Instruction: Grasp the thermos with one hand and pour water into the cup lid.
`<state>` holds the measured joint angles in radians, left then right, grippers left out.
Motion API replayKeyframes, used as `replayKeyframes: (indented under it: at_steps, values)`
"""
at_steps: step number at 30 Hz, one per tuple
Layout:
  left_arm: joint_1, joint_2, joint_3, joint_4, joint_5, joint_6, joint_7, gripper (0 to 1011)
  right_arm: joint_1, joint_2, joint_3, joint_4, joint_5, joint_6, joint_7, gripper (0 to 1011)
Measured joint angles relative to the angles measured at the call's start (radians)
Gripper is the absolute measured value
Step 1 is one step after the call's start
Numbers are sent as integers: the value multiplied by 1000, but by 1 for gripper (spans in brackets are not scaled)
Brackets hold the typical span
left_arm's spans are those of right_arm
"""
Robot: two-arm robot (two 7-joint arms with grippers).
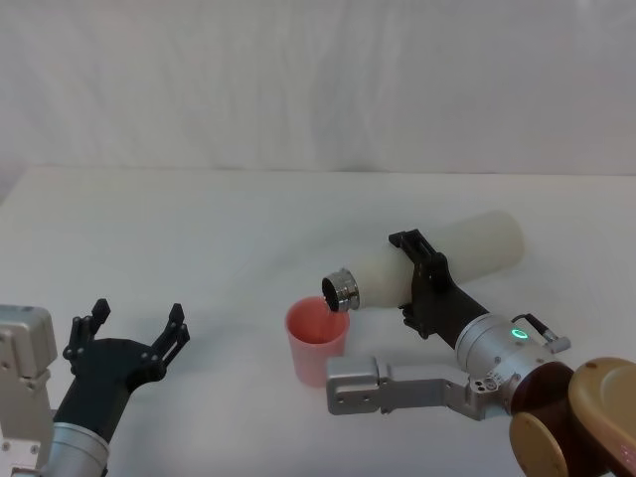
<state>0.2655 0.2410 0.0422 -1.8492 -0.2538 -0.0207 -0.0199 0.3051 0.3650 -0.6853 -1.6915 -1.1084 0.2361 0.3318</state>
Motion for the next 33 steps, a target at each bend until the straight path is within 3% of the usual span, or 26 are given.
replayKeyframes:
  at_steps: [24,33]
  values:
    - [0,0,0,0,0,0,0,1001,2,1,1,-3,0,0,7,958]
    - [0,0,0,0,0,0,0,1001,-27,-1,40,-42,65,-5,-5,958]
